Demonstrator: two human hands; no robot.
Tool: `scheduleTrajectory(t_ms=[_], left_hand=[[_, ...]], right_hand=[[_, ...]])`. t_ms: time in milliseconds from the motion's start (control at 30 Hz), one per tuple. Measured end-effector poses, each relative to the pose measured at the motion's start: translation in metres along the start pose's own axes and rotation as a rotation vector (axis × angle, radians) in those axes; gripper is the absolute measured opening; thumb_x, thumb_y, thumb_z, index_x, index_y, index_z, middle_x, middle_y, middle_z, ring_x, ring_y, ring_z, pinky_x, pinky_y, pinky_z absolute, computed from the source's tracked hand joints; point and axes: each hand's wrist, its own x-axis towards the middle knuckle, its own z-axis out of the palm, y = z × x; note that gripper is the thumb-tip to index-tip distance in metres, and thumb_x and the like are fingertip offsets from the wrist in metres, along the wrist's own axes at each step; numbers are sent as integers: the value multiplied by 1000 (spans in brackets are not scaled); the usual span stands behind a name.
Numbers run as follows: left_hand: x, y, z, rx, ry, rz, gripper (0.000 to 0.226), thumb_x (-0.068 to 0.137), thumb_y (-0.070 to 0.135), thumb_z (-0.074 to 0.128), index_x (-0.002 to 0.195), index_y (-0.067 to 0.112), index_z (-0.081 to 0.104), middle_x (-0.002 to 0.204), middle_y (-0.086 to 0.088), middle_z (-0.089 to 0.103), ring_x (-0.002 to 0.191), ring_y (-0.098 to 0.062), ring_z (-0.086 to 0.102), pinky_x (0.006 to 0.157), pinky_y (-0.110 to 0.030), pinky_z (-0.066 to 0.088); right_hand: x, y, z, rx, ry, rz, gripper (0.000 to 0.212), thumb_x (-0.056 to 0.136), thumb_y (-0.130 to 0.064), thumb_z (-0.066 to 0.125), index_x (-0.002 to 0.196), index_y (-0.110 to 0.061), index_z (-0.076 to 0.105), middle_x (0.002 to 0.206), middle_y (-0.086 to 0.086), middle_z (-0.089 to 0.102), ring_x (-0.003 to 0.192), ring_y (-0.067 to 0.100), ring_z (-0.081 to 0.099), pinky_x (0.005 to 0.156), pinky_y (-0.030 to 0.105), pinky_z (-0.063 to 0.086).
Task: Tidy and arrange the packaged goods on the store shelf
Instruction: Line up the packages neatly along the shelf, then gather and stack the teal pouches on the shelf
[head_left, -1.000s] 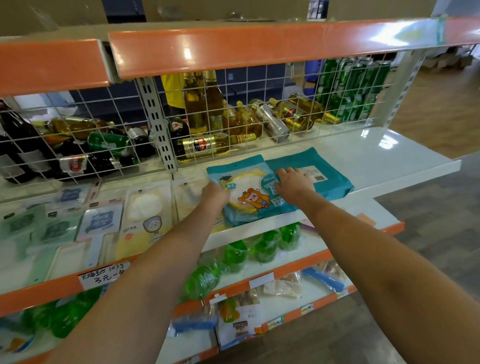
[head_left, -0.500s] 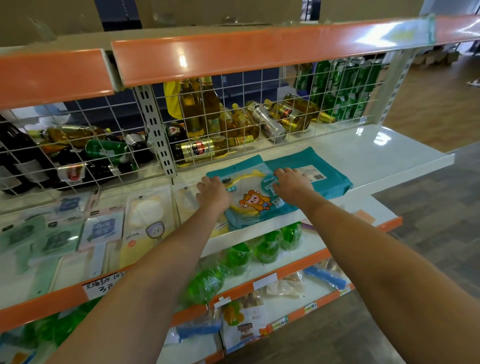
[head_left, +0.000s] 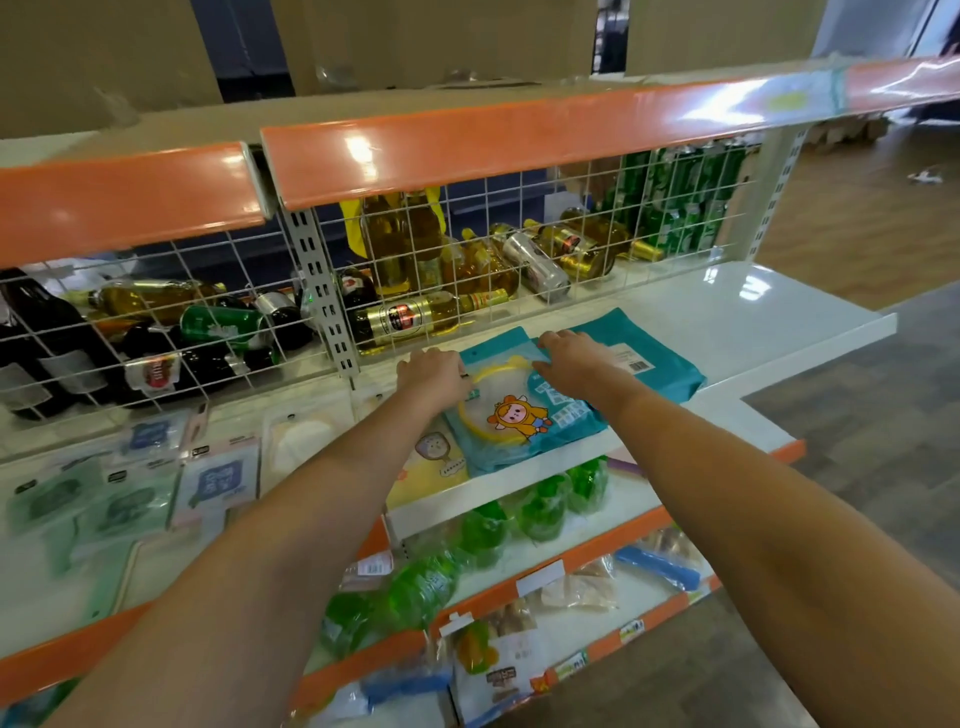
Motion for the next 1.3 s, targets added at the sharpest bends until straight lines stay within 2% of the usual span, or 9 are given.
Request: scheduleTrajectory(t_ms=[100, 300, 433, 633, 767, 1033, 1300], left_hand=[[-2, -1, -1, 23, -32, 7, 33, 94, 42, 49, 119, 23, 60, 123, -6, 56, 118, -27, 48, 94, -39, 39], [-7, -12, -7, -7, -106, 68, 45, 92, 44, 53, 133, 27, 49, 134, -4, 51, 121, -26, 48, 94, -39, 42], [-17, -27, -17, 12, -111, 48, 48, 91, 43, 54, 135, 26, 47, 135, -5, 51, 120, -25, 48, 95, -38, 43], [-45, -69, -29, 13, -84, -93, 48, 92, 46, 53, 135, 27, 48, 145, -5, 43, 132, -30, 37, 105, -45, 36], [-69, -101, -38, 29, -49, -176, 48, 93, 46, 51, 137, 26, 45, 146, -8, 40, 134, -30, 34, 103, -42, 36], [-123, -172, -49, 30, 17, -322, 48, 92, 42, 53, 135, 22, 47, 144, -6, 44, 132, -28, 38, 105, -42, 36], [-182, -243, -60, 63, -7, -424, 46, 94, 40, 50, 137, 24, 47, 141, -8, 47, 130, -29, 42, 103, -41, 38]], right_hand=[[1, -8, 3, -10, -31, -37, 47, 99, -36, 43, 142, -17, 38, 144, 9, 42, 131, 28, 41, 103, 44, 38], [10, -29, 2, -33, -43, -115, 49, 98, -38, 45, 142, -18, 37, 142, 9, 43, 132, 27, 39, 103, 43, 39], [15, -50, -1, -19, -37, -195, 47, 98, -36, 47, 141, -18, 39, 142, 8, 44, 131, 27, 41, 103, 44, 41], [17, -95, -2, -27, -28, -330, 47, 98, -36, 46, 141, -17, 40, 143, 8, 42, 131, 28, 41, 103, 42, 38], [12, -130, 5, -35, 6, -412, 48, 96, -38, 48, 140, -17, 41, 141, 7, 46, 128, 27, 44, 102, 40, 40], [0, -207, 23, -26, -31, -504, 47, 96, -39, 47, 139, -21, 42, 141, 6, 46, 127, 26, 45, 101, 41, 43], [-23, -288, 47, -46, -120, -580, 46, 98, -39, 44, 140, -21, 41, 147, 5, 40, 136, 25, 35, 108, 41, 33]])
